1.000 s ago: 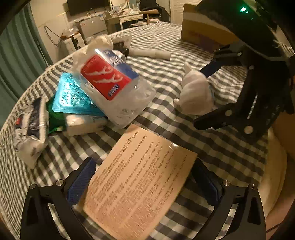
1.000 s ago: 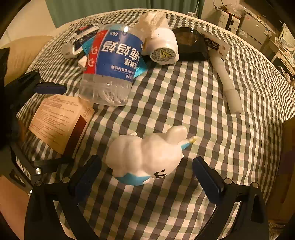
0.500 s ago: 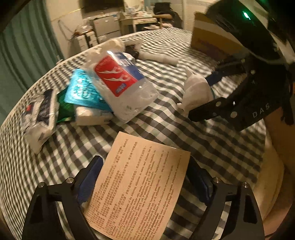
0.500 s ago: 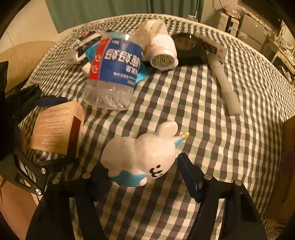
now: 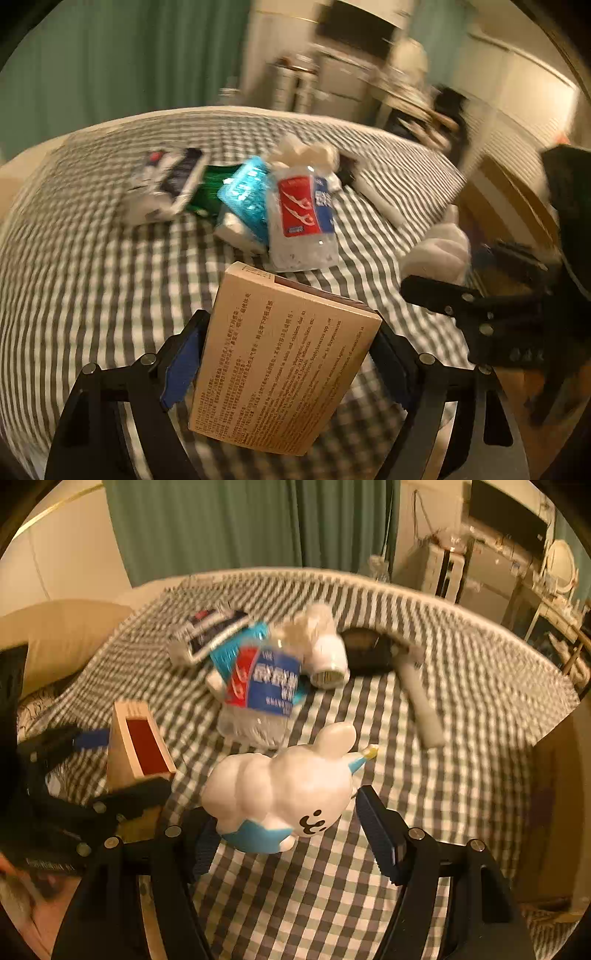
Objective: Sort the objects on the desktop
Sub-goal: 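Carry the leaflet and the bunny figurine over the cardboard box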
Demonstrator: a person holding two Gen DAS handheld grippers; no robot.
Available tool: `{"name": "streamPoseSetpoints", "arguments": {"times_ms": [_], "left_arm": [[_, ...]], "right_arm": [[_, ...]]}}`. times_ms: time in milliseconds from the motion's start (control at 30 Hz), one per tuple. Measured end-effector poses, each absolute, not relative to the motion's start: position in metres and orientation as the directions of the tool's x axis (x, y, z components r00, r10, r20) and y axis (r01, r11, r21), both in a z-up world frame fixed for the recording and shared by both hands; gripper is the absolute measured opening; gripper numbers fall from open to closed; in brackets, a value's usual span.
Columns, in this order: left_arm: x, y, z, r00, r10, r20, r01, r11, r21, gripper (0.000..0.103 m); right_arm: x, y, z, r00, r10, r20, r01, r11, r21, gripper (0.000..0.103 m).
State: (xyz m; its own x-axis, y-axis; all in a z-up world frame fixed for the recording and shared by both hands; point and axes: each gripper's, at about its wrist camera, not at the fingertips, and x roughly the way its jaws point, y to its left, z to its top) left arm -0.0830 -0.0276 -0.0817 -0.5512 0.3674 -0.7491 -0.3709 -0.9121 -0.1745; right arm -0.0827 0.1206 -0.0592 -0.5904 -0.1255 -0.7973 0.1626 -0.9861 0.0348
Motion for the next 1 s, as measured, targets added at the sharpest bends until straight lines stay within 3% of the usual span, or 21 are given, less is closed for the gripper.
{"name": "streamPoseSetpoints", "arguments": {"times_ms": [133,667,1000], "left_arm": [[-0.06,-0.027,-0.064,-0.623,0.301,-0.722,-0.255,-0.951,-0.177,0.085],[-0.011,0.015,0.024,-0.74,0.271,-0.615,-0.293,-0.954,-0.067,0.085],[0.003,0.057,0.061,-0.755,0.307,-0.58,-0.324,-0.943,-0.076,0.085]], "right_arm": [[-0.07,0.122,-0.04,-0.638,-0.099,-0.763,0.146,-0.989,0.006,0.068],[-0.003,0.168,0.028,-0.771,-0.103,-0.628,0.052,-0.994,0.098,0.068],[0.028,0.21,0.061,-0.823,-0.065,-0.564,0.002,-0.994,0.112,0.068]]}}
